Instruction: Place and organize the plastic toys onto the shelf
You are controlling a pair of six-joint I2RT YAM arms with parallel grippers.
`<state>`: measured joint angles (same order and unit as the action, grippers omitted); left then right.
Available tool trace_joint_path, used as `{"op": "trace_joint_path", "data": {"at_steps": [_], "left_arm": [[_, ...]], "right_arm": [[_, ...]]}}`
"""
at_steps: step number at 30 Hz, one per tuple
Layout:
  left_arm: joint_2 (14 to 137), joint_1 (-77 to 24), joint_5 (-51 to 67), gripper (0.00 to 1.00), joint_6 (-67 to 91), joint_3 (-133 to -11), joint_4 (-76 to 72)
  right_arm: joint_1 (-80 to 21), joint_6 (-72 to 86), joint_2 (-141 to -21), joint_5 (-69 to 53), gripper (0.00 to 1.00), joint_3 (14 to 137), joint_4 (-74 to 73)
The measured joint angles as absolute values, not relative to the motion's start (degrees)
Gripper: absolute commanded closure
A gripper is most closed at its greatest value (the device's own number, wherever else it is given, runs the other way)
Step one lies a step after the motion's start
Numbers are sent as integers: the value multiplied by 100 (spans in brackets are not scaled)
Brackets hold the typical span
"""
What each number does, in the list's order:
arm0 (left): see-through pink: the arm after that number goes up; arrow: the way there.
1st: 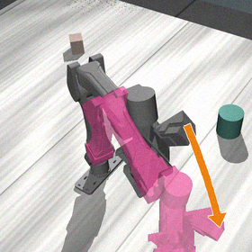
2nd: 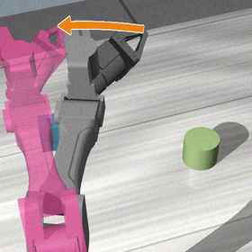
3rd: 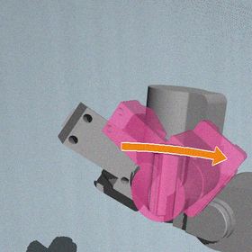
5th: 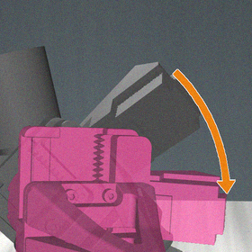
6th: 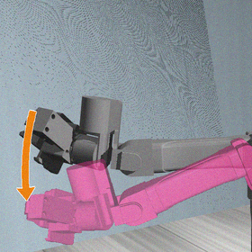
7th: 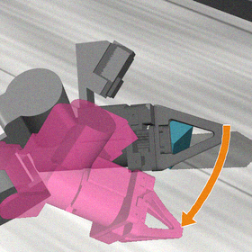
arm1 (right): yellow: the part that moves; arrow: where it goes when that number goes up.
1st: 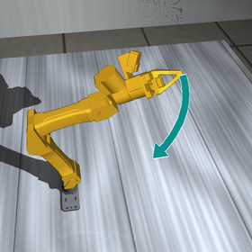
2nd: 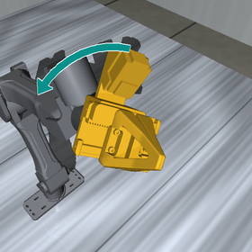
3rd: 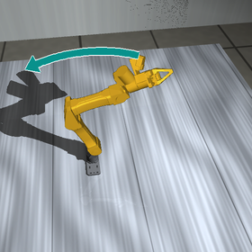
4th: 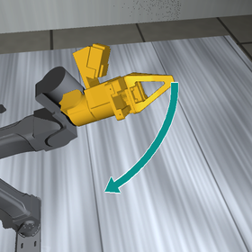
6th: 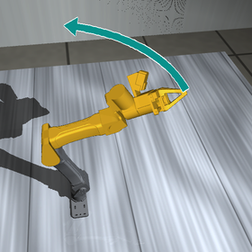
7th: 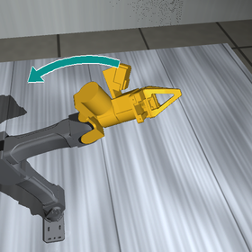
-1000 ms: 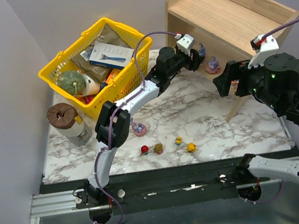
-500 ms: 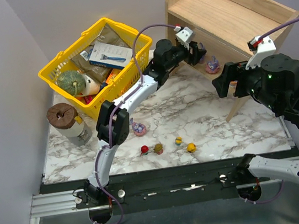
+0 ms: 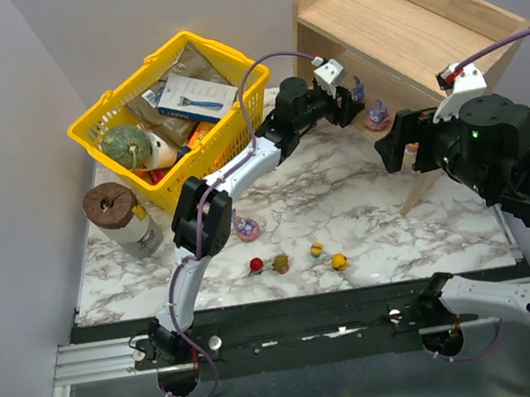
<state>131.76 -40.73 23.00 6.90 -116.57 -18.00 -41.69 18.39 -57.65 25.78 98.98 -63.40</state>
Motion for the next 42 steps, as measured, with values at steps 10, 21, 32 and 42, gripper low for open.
{"op": "trace_joint_path", "data": {"at_steps": [10, 21, 32, 42], "left_arm": [[12744, -4073, 2237, 13, 690, -10801, -2027], [11177, -4038, 1708, 10, 548, -8917, -2270], [7771, -3975, -21, 8, 1096, -5981, -1678], [5137, -3935, -2174, 5, 1616, -5210, 276]], "right_arm": [[-4169, 1844, -5774, 2591, 0, 9889, -6340], [-4169, 1841, -5822, 2526, 0, 9782, -6322], [-4169, 1402, -6403, 1092, 5, 8650, -5089], [-4834, 1059, -8206, -349, 12, 8038, -3557]]}}
